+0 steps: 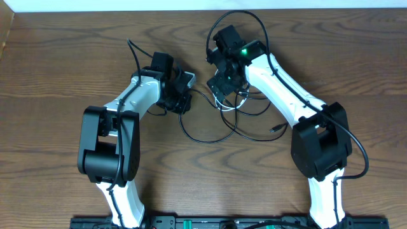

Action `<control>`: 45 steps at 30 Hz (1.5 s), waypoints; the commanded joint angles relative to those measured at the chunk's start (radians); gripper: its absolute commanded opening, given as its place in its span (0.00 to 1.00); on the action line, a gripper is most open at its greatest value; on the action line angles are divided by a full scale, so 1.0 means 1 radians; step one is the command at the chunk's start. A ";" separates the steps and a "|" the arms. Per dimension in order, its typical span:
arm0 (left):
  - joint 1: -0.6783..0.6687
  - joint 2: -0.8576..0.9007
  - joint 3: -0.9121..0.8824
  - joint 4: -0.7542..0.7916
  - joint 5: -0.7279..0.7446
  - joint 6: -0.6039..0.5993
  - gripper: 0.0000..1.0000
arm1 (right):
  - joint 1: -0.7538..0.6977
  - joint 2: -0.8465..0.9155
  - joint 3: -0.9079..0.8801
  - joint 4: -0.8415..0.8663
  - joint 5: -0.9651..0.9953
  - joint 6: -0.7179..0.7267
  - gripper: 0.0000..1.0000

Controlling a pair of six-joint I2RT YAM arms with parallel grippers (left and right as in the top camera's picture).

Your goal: Untangle cables

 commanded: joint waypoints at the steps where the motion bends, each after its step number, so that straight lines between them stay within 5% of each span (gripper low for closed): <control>1: 0.003 -0.008 0.000 -0.017 0.016 -0.018 0.08 | 0.006 0.007 -0.001 0.033 -0.006 0.041 0.89; 20: 0.003 -0.008 0.000 -0.127 0.016 -0.025 0.08 | 0.007 0.131 -0.010 0.120 -0.071 0.106 0.82; 23: 0.003 -0.008 0.000 -0.129 0.016 -0.025 0.07 | 0.007 0.131 -0.009 0.129 -0.070 0.105 0.57; 26: 0.003 -0.008 0.000 -0.129 0.016 -0.025 0.08 | 0.007 0.130 -0.004 0.134 -0.070 0.121 0.01; 32: 0.003 -0.008 0.000 -0.129 0.016 -0.025 0.08 | -0.014 0.081 0.093 0.105 -0.056 0.176 0.01; 45: 0.003 -0.008 0.000 -0.132 0.016 -0.025 0.07 | -0.140 -0.173 0.621 0.047 -0.059 0.210 0.01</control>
